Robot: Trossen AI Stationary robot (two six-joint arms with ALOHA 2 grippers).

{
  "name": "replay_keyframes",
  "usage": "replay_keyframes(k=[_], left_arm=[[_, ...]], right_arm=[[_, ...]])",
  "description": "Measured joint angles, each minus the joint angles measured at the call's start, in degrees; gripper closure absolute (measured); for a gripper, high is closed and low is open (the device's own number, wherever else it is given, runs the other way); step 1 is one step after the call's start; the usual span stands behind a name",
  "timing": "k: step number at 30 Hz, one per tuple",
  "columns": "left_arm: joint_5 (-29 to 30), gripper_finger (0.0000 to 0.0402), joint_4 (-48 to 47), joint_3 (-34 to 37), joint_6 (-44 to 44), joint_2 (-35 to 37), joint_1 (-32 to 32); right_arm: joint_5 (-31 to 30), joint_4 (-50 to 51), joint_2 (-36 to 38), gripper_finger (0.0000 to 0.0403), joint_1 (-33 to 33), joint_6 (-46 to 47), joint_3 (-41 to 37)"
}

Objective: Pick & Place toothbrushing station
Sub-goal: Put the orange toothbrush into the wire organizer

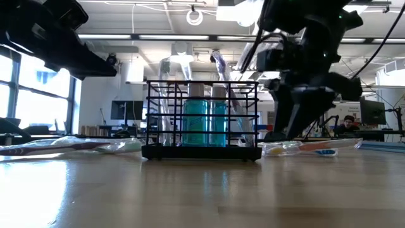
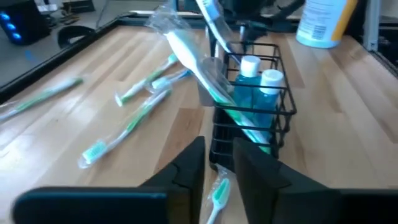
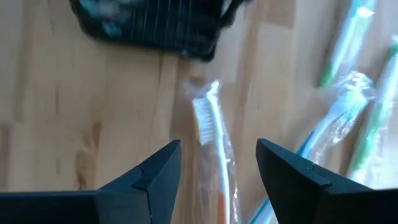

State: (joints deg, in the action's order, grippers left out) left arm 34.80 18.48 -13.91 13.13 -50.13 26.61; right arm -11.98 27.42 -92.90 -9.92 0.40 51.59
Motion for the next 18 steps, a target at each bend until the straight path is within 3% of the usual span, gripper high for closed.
replay_keyframes(k=[8, 13, 18], left_arm=[[0.77, 0.0251, 2.81, -0.02, -2.21, 0.00, 0.02], [0.82, 0.0243, 4.31, -0.02, -3.65, 0.00, 0.02], [0.92, 0.0242, 4.96, -0.04, -3.97, 0.00, 0.02]], right_arm=[[3.33, 0.14, -4.47, 0.0202, 1.64, -0.58, -0.02], [3.82, 0.14, -7.08, 0.0208, 3.01, -0.68, 0.27], [5.57, 0.28, -7.42, 0.0250, 3.64, -0.48, 0.26]])
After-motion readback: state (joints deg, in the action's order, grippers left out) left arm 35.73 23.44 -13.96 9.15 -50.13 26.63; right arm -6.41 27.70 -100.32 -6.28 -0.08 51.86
